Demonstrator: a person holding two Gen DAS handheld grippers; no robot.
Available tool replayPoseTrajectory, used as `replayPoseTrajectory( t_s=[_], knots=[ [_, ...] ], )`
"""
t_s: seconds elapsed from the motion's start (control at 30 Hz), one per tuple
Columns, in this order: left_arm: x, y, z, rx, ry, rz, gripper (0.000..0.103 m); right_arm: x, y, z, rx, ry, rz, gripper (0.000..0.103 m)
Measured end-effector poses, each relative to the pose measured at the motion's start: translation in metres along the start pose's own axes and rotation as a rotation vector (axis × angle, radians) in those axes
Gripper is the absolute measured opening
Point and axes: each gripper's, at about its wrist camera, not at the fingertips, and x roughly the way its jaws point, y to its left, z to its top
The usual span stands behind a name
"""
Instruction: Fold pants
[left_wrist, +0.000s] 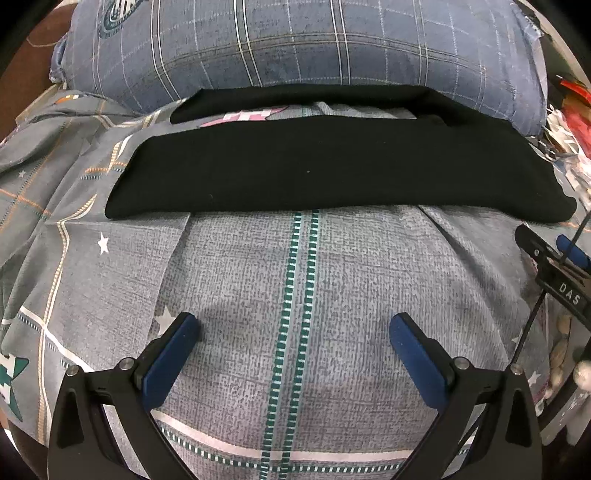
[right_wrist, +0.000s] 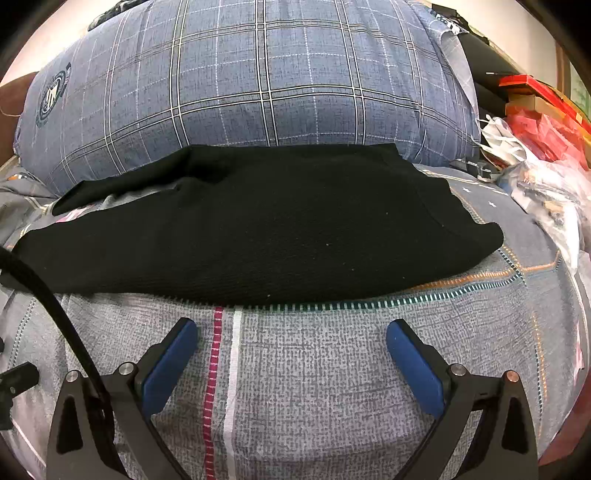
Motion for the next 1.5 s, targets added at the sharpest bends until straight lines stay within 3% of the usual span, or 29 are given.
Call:
replayPoseTrajectory(
  t_s=[0.33,0.47,0.67,0.93,1.07,1.2,1.33,1.43,1.5],
  knots=[
    [-0.002,0.002,0.005,0.038,0.040,-0.021,0.103,0.000,-0.001,0.000,0.006,-0.003,0.005,0.103],
    [-0.012,0.008,0.008,0.016,0.053,-0.055,0.087,-0.002,-0.002,0.002,0.010,0.018,0.001,0.102],
    [-0.046,0.016,0.013,0.019,-0.048,-0.065,0.087,-0.032,-0.005,-0.004,0.057,0.011,-0.004,0.096],
    [-0.056,0.026,0.022,0.010,-0.072,-0.096,0.087,-0.065,-0.009,-0.002,0.092,-0.064,0.034,0.096],
    [-0.067,0.048,0.032,-0.020,-0.097,-0.124,0.087,-0.067,-0.008,0.009,0.075,-0.036,0.060,0.096],
    [-0.071,0.098,0.065,-0.135,-0.109,-0.212,0.087,-0.065,-0.018,0.036,0.060,-0.016,0.062,0.094],
    [-0.060,0.142,0.112,-0.187,-0.113,-0.234,0.084,-0.056,-0.033,0.078,0.034,-0.033,0.062,0.093],
    [-0.037,0.163,0.157,-0.176,-0.096,-0.238,0.060,-0.038,-0.051,0.117,0.033,-0.027,0.077,0.093],
    [-0.009,0.173,0.190,-0.181,-0.044,-0.247,0.056,-0.018,-0.065,0.147,0.044,0.004,0.096,0.093]
  ],
)
